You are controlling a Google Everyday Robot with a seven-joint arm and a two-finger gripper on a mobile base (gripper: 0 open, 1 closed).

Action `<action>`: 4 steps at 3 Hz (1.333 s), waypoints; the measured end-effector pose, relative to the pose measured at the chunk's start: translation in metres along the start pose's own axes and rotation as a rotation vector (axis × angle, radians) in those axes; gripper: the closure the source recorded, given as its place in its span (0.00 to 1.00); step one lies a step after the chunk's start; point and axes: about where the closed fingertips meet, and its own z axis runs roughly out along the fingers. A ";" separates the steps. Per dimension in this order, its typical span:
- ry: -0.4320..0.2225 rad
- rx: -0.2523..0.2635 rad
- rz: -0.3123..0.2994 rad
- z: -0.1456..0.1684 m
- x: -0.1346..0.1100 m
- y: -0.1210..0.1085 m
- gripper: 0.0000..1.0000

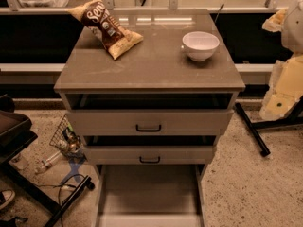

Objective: Place brown chip bag into bottom drawer

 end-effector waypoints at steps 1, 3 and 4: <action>-0.007 0.010 -0.004 -0.002 -0.002 -0.002 0.00; -0.267 0.120 -0.023 0.024 -0.067 -0.089 0.00; -0.470 0.146 0.058 0.041 -0.114 -0.159 0.00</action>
Offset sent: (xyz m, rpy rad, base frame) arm 0.1155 0.0488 0.0274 0.1873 -0.2758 0.1598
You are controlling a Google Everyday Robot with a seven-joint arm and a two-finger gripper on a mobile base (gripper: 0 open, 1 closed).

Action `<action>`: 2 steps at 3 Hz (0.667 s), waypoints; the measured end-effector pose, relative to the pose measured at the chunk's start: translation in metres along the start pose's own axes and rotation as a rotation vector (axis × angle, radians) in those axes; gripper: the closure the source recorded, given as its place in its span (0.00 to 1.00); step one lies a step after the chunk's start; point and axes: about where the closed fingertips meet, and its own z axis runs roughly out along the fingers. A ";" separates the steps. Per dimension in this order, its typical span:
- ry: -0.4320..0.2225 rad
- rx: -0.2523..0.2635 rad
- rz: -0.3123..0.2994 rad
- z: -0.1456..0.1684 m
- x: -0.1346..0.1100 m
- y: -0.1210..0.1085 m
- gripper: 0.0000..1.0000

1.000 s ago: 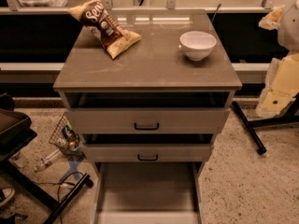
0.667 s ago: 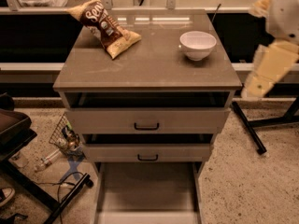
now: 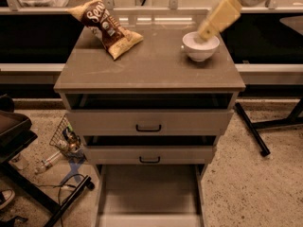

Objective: Place brown chip bag into bottom drawer

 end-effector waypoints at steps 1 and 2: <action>-0.149 0.066 0.071 0.022 -0.033 -0.050 0.00; -0.148 0.064 0.071 0.022 -0.033 -0.050 0.00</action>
Offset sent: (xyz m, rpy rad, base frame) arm 0.0460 0.0157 0.0208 0.1363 -0.0536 -0.0241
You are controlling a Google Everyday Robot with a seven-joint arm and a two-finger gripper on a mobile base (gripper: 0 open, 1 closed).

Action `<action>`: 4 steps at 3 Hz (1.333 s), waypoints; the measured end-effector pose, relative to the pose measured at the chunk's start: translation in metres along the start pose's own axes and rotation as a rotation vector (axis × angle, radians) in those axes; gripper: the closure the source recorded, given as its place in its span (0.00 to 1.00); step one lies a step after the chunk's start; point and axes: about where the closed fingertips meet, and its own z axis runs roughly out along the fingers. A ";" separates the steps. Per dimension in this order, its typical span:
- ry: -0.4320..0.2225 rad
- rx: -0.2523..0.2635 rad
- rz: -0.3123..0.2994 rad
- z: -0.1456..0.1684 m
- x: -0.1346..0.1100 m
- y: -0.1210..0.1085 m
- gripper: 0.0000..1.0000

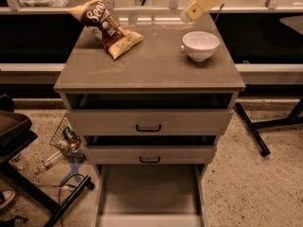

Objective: Place brown chip bag into bottom drawer

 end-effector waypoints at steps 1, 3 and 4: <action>-0.023 -0.020 0.014 0.039 -0.009 -0.003 0.00; -0.062 -0.088 0.066 0.206 -0.031 -0.016 0.00; -0.072 -0.109 0.097 0.250 -0.030 -0.016 0.00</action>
Offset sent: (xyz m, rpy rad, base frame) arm 0.1627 0.1517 -0.0732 0.0870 0.0546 0.0737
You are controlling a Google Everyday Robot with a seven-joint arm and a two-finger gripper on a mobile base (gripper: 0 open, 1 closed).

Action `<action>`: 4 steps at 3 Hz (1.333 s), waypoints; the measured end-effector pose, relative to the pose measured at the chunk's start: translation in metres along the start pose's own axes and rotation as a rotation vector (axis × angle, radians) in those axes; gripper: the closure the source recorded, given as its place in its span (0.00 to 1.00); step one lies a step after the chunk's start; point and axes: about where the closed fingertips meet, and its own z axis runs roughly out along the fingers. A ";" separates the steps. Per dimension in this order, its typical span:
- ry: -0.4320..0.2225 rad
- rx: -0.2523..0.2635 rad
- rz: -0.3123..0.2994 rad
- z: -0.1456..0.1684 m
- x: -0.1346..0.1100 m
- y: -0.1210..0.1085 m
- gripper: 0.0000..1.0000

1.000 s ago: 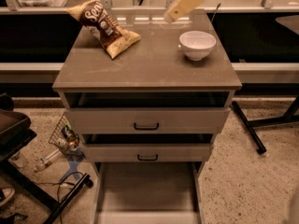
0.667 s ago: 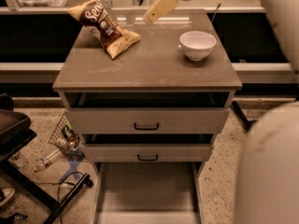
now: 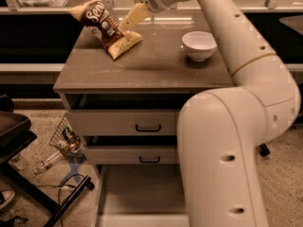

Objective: Place brown chip bag into bottom drawer

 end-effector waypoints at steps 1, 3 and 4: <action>-0.018 -0.047 0.022 0.047 -0.006 0.009 0.00; -0.046 -0.109 0.035 0.112 -0.025 0.034 0.18; -0.042 -0.122 0.033 0.132 -0.031 0.044 0.41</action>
Offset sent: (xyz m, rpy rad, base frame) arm 0.0849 0.1169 -0.0209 0.0851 0.0727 0.1086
